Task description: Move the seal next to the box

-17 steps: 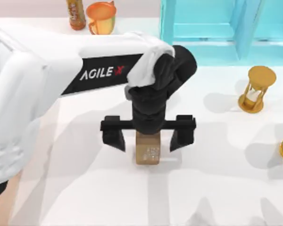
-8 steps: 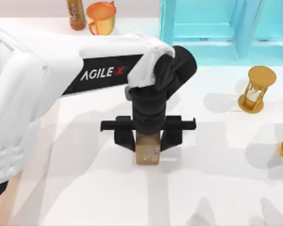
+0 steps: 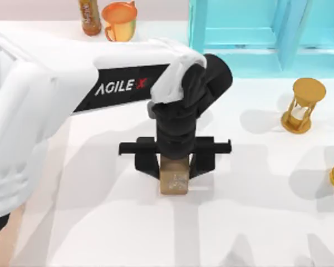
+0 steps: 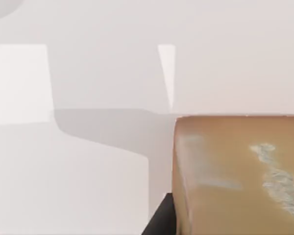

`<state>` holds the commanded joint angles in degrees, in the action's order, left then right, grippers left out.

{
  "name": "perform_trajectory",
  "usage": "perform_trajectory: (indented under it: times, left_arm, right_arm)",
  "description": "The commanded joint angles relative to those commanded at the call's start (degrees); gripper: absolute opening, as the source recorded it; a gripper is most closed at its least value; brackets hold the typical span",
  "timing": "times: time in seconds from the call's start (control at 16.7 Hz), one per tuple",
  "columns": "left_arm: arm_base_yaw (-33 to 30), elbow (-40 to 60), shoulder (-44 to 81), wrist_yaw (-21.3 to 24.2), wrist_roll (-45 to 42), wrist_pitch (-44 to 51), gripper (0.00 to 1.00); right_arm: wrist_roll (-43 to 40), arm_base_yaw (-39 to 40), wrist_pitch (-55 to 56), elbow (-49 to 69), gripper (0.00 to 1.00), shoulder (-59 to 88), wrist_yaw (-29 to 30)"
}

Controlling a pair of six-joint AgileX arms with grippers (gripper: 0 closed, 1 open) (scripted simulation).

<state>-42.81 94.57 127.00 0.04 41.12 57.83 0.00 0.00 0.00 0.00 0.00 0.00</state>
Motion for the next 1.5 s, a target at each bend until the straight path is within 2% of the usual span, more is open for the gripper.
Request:
perform_trajectory:
  times: [0.36, 0.72, 1.08, 1.5]
  left_arm:
    - [0.0, 0.3, -0.1, 0.0, 0.0, 0.2, 0.00]
    - [-0.1, 6.5, -2.2, 0.0, 0.1, 9.2, 0.00]
    - [0.0, 7.1, -2.6, 0.0, -0.1, 9.9, 0.00]
    - [5.7, -2.8, -15.7, 0.0, -5.4, 12.9, 0.00]
  right_arm:
    - [0.0, 0.0, 0.0, 0.0, 1.00, 0.0, 0.0]
    - [0.0, 0.0, 0.0, 0.0, 1.00, 0.0, 0.0]
    - [0.0, 0.0, 0.0, 0.0, 1.00, 0.0, 0.0]
    - [0.0, 0.0, 0.0, 0.0, 1.00, 0.0, 0.0]
